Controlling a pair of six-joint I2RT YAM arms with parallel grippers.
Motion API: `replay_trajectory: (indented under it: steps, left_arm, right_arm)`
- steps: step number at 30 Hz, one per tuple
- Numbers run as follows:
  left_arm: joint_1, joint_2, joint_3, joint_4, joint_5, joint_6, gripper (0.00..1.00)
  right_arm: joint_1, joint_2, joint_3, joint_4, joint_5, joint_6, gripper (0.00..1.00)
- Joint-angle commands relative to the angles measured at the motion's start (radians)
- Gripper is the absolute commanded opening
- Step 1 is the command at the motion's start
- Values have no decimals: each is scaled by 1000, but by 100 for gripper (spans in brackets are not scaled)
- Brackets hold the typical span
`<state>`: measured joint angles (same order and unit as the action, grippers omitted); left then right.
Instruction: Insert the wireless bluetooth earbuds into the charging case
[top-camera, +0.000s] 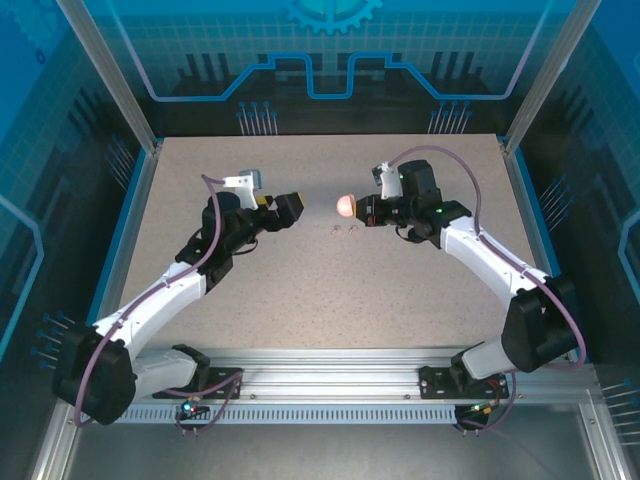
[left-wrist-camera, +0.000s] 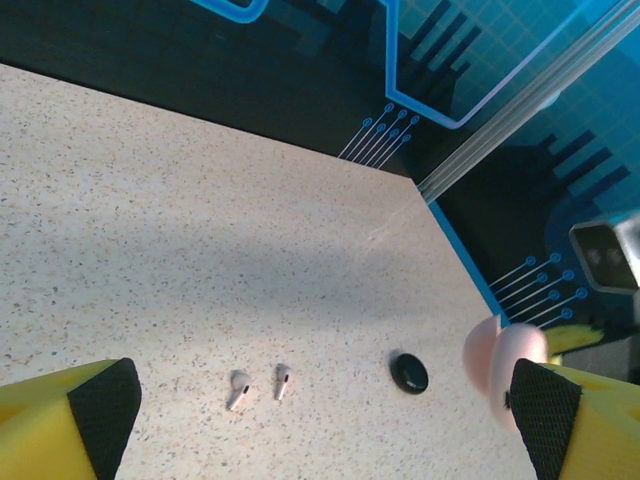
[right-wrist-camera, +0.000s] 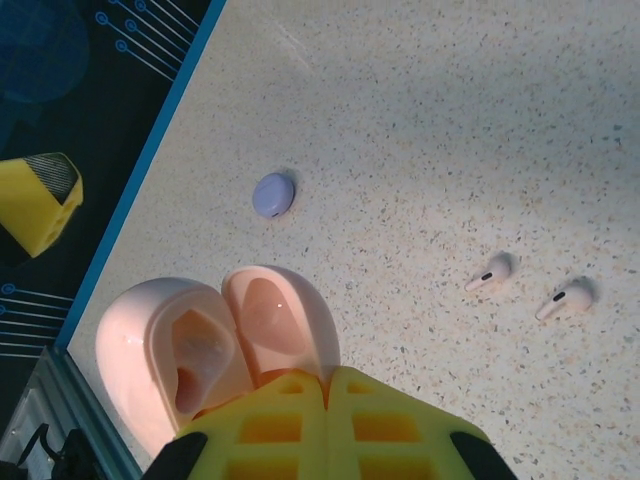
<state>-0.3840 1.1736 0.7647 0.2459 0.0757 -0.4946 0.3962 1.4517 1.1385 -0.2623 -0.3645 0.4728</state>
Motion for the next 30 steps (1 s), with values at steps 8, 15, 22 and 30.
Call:
replay_trajectory:
  steps: [8,15,22,30]
  left_arm:
    - [3,76,61,29,43,88,99]
    - [1,159,208,-180,246,209,99]
    - [1,288,353,-351,583,320,99]
    - [2,411,492,-613,762,467,96]
  right_arm:
    - [-21,61,227,-207,55,-174,0]
    - [-24,102,339,-359,147,-383,0]
    - [-22,129,396,-459,190,-587,0]
    - [-21,166,449,-572,99,-703,0]
